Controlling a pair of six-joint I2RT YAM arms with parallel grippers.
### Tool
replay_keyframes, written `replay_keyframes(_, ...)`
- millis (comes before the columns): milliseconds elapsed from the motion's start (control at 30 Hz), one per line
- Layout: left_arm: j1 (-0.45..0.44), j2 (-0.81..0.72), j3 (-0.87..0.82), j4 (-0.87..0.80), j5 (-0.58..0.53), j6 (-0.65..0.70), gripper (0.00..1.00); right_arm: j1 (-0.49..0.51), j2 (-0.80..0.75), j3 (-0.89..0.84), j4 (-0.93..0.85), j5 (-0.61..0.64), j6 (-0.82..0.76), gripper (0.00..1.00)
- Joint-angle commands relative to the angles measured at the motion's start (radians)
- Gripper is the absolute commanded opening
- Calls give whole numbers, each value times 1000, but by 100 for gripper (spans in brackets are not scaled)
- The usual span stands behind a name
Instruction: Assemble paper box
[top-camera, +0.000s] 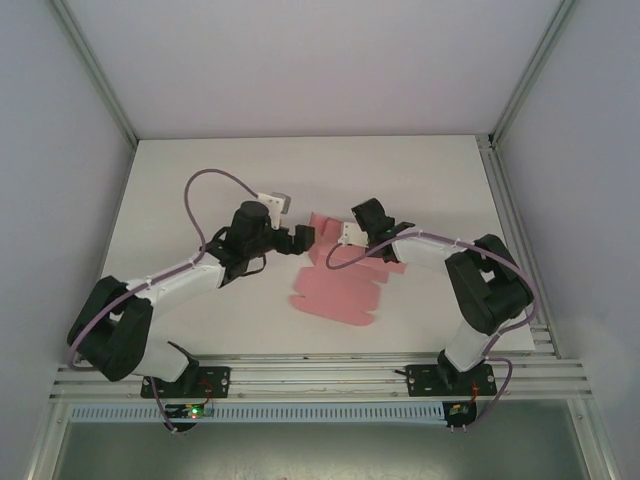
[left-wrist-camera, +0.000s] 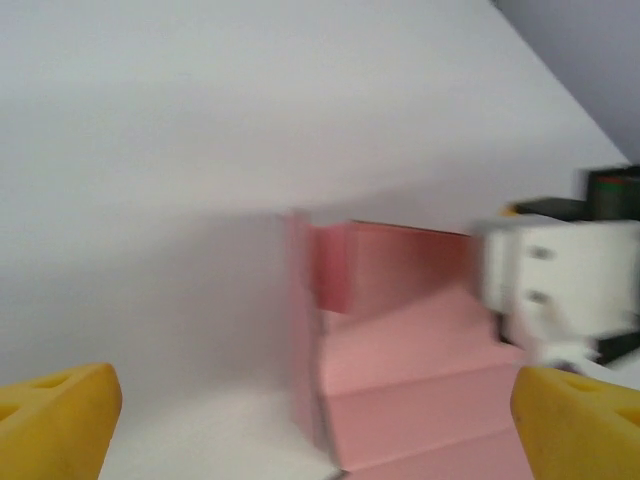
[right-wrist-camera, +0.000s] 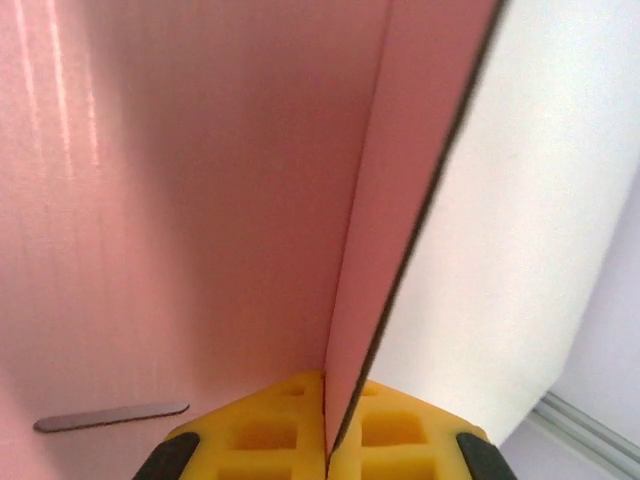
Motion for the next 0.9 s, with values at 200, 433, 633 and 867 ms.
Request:
replay_keyframes(200, 162, 93, -55, 59, -33, -157, 92, 71, -145, -74, 245, 139, -125, 0)
replay_keyframes(433, 163, 248, 5, 201, 147, -65, 78, 110, -187, -149, 498, 182, -272, 0)
replay_keyframes(633, 165, 315, -6, 340, 279, 48, 76, 174, -119, -259, 695, 287, -393, 0)
replay_keyframes(867, 163, 319, -62, 450, 540, 145, 70, 206, -122, -311, 766, 324, -397, 0)
